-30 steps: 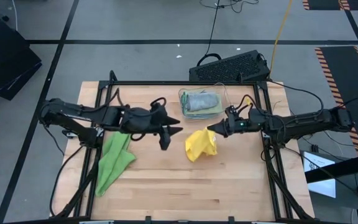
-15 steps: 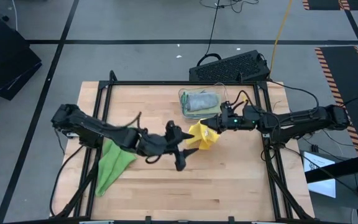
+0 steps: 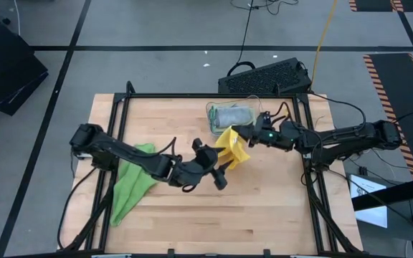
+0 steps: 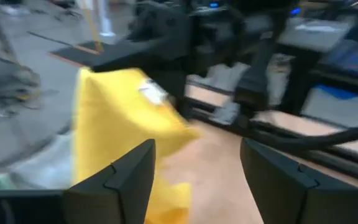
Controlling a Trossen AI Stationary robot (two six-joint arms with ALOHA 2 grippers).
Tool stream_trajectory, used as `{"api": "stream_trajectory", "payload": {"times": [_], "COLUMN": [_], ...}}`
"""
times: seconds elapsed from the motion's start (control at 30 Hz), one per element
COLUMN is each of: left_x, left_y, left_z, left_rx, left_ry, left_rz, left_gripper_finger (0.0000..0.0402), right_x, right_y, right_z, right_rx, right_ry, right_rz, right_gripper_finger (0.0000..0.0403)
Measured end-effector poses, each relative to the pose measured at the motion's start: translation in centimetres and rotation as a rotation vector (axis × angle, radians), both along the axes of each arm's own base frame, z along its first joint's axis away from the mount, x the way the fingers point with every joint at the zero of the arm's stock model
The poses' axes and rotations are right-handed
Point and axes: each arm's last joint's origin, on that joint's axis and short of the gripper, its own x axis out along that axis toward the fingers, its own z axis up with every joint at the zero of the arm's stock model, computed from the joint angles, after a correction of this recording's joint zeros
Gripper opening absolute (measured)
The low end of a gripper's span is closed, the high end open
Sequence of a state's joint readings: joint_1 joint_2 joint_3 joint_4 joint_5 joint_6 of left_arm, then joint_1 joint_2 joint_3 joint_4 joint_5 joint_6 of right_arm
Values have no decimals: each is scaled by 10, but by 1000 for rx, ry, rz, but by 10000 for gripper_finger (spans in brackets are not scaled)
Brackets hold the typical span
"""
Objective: Fold microfiber towels
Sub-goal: Fold the yellow towel
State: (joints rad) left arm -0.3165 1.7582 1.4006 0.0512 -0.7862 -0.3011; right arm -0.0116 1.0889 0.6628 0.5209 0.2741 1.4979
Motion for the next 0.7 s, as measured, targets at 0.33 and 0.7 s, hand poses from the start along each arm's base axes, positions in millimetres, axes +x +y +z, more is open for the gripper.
{"api": "stream_trajectory", "payload": {"times": [0.33,0.7], "left_x": [14,14], "left_y": [27,47], "left_z": [-3,-15], "left_rx": [36,19], "left_ry": [-13,110], "left_rz": [30,13], "left_gripper_finger": [208,86], "right_x": [-1,-1], "right_y": [-2,-3], "right_z": [0,2], "right_rx": [-35,-51], "right_ry": [6,-4], "right_rz": [-70,-105], "right_gripper_finger": [0,0]}}
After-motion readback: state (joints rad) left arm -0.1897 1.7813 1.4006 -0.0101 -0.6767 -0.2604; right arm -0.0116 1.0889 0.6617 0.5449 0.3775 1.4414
